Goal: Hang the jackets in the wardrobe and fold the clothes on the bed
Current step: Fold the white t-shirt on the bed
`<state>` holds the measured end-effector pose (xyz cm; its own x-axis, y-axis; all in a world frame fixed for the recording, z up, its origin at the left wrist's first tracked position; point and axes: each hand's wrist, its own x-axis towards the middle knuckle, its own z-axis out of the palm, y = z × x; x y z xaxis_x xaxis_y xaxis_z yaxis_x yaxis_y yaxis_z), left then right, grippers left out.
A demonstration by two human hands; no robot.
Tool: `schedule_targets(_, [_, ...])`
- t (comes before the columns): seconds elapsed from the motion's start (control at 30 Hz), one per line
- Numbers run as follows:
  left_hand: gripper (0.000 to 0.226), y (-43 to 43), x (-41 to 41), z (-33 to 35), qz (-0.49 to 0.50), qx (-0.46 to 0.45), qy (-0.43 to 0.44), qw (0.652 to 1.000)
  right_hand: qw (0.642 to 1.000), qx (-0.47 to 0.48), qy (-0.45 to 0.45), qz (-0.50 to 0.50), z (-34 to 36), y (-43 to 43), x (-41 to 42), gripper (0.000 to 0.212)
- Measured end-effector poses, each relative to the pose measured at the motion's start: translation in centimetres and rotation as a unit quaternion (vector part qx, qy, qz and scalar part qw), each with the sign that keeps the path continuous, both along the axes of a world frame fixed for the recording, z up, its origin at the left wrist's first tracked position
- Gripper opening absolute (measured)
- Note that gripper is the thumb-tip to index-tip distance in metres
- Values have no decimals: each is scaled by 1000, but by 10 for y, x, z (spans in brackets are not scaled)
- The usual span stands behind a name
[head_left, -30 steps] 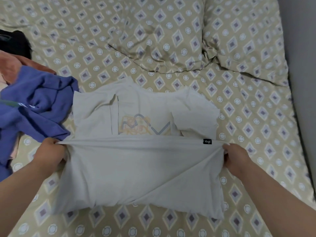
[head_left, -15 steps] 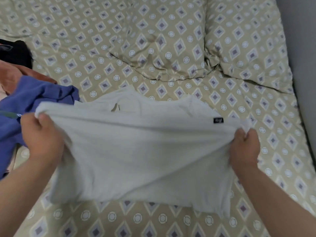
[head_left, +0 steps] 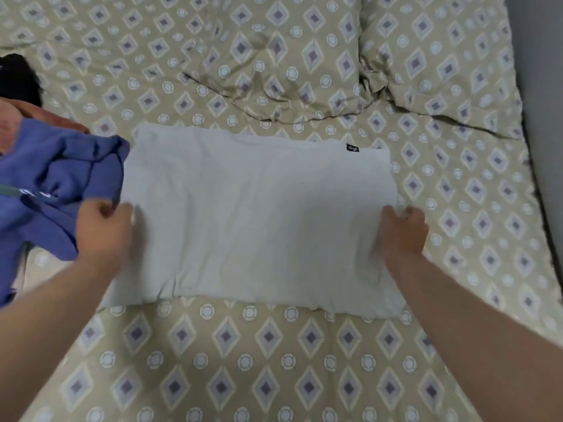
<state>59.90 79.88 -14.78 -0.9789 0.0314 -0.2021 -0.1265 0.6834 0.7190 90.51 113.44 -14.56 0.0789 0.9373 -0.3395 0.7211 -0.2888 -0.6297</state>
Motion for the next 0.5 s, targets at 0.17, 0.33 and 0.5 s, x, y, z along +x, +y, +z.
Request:
schedule_targets(0.17, [39,-54,86,-13,-4,-33,-80,996,995,-90,-16,48,-7,-88,69,30])
schedule_targets(0.33, [29,-56,73,3,81,80,-287,951,972,-226,64,10,0,-96,85,23])
schedule_targets(0.5, [9,-51,64,26,114,274,-389,872,934,-257,241,-61,27,-86,82,11])
